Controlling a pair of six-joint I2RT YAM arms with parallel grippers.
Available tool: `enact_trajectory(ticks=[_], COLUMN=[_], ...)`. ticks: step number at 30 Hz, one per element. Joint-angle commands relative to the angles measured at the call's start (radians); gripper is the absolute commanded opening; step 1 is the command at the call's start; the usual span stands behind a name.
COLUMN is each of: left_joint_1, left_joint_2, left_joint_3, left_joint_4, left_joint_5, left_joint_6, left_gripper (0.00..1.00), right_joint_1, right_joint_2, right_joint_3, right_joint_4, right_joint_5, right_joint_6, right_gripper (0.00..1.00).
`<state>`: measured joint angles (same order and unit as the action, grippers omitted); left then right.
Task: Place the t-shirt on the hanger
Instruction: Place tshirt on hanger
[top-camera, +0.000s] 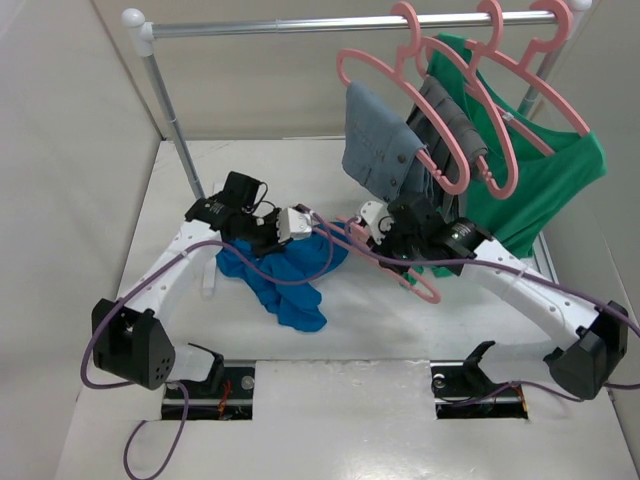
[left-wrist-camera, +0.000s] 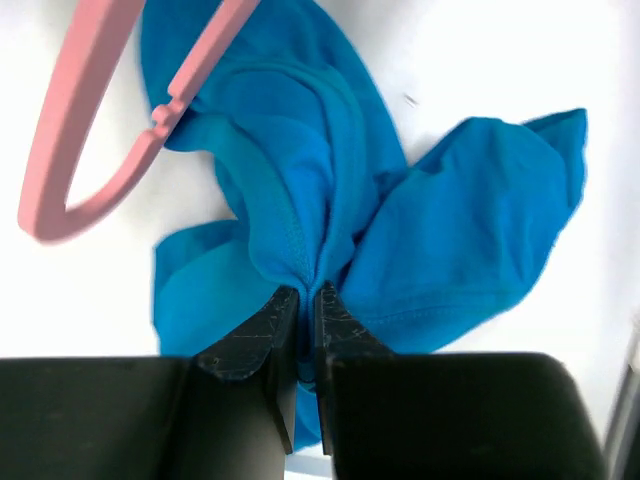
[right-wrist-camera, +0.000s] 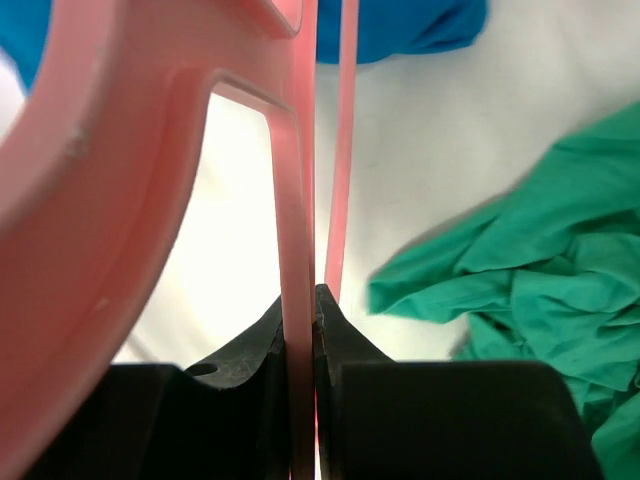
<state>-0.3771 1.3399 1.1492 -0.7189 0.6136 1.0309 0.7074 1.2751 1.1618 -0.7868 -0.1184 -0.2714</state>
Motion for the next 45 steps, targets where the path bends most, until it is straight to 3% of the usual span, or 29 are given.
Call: enact_trajectory(ticks=[1,4,5,7,9,11,14,15,17,19,23,29,34,38,39,45], left_joint_1=[0.020,0.020,0.020,-0.006,-0.049,-0.077,-0.077,-0.077,-0.077,-0.077,-0.077,-0.111,-0.120,-0.131,-0.131,-0.094], left_joint_2=[-0.008,-0.008,-0.008,-0.076,-0.155,-0.286,-0.378,-0.378,-0.378,-0.332,-0.202,-0.064,0.033,0.044,0.044,-0.007], left_joint_3=[0.023,-0.028,-0.042,-0.117,-0.225,-0.275,-0.286,-0.275,-0.275,-0.247,-0.209,-0.209,-0.160,-0.148,-0.148,-0.053], left_joint_4=[-0.189,-0.290,-0.401,-0.413,-0.413,-0.401,-0.265,-0.096,0.091,0.186,0.233,0.274,0.193,0.171,0.171,0.183], left_joint_5=[0.058,0.058,0.070,0.066,-0.027,-0.081,-0.025,0.013,-0.001,0.023,0.045,-0.159,-0.175,-0.155,-0.155,-0.346], left_joint_6=[0.142,0.248,0.305,0.379,0.464,0.575,0.435,0.174,-0.140,-0.326,-0.541,-0.575,-0.525,-0.503,-0.503,-0.503], left_gripper=[0.05,0.18,0.28,0.35,0.39,0.50,0.59,0.59,0.52,0.48,0.47,0.47,0.45,0.05,0.00,0.00], right_joint_1=[0.049,0.072,0.092,0.110,0.133,0.133,0.144,0.144,0.144,0.144,0.144,0.109,0.075,0.064,0.064,0.064], right_joint_2=[-0.071,-0.102,-0.115,-0.129,-0.140,-0.149,-0.149,-0.149,-0.149,-0.149,-0.149,-0.149,-0.158,-0.158,-0.158,-0.169], right_joint_3=[0.056,0.056,0.056,0.056,0.056,0.056,0.056,0.056,0.047,0.038,0.018,-0.004,-0.004,0.006,0.006,0.015], right_joint_4=[-0.081,-0.109,-0.124,-0.134,-0.134,-0.134,-0.134,-0.134,-0.121,-0.108,-0.108,-0.108,-0.098,-0.098,-0.098,-0.187], right_joint_5=[0.046,0.069,0.069,0.080,0.103,0.103,0.112,0.112,0.121,0.131,0.172,0.197,0.197,0.175,0.145,0.060], right_joint_6=[-0.006,0.023,0.035,0.057,0.067,0.067,0.077,0.077,0.077,0.086,0.109,0.127,0.127,0.107,0.095,0.060], right_gripper=[0.00,0.00,0.00,0.00,0.00,0.00,0.00,0.00,0.00,0.00,0.00,0.00,0.00,0.00,0.00,0.00])
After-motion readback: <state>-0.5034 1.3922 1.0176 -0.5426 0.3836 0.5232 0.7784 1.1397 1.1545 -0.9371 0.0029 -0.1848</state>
